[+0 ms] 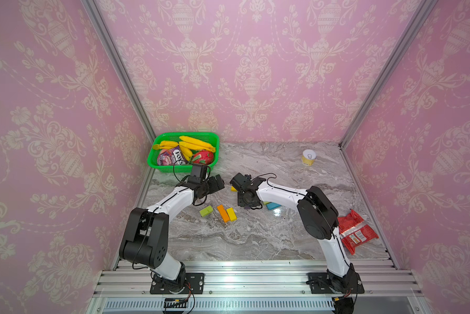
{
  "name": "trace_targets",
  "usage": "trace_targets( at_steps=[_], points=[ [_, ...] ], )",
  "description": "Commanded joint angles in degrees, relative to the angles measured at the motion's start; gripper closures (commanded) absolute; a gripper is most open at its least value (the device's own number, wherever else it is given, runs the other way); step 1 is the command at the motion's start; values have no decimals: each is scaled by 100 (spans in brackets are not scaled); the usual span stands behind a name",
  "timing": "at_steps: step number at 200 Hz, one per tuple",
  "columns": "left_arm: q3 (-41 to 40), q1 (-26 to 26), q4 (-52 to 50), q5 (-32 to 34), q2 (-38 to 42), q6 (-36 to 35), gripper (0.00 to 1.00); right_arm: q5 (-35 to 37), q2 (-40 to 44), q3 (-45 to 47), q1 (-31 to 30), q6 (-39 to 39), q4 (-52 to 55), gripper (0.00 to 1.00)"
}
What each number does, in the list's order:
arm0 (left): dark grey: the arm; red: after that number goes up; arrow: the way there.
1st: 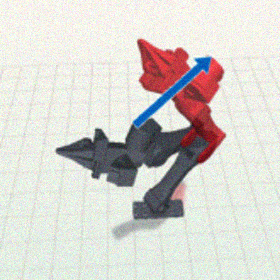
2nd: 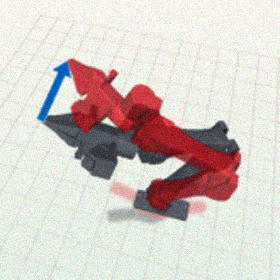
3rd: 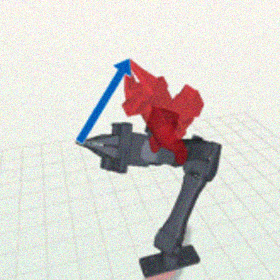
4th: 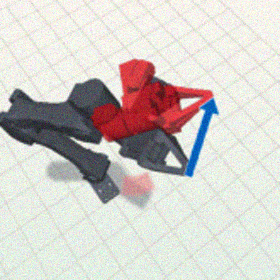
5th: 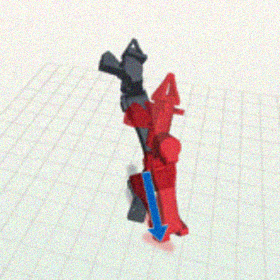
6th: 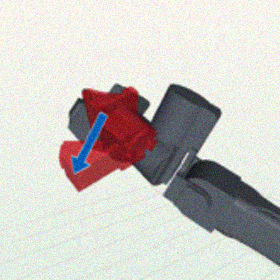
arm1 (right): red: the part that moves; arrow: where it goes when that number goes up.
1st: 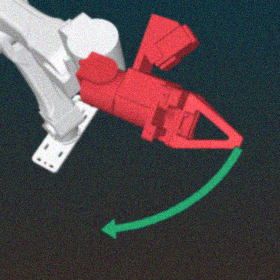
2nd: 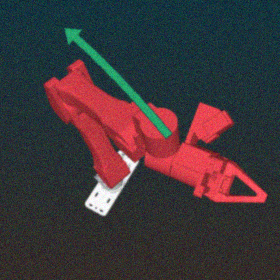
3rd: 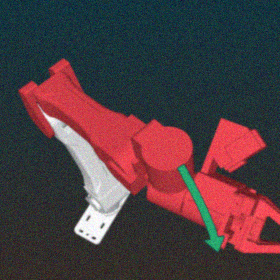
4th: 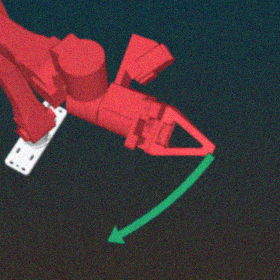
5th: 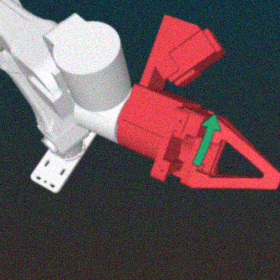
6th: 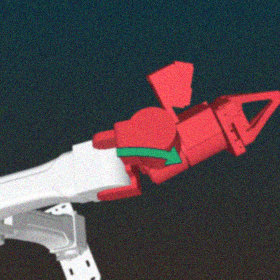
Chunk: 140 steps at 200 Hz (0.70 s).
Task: Assemble the letter p with building blocks
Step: Assemble the building block at the center of the board.
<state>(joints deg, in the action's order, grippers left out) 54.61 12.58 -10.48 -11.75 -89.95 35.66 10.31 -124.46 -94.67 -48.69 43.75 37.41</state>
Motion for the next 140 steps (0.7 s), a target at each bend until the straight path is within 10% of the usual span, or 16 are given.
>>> trace_targets(
  at_steps=[1, 140],
  points=[
    [232, 26, -5, -82, -98, -22, 3, -64, -201, -244, 161, -90, 29, 90],
    [577, 25, -287, 6, -350, -165, 3, -297, -866, -1306, 348, -682, 328, 90]
  ],
)
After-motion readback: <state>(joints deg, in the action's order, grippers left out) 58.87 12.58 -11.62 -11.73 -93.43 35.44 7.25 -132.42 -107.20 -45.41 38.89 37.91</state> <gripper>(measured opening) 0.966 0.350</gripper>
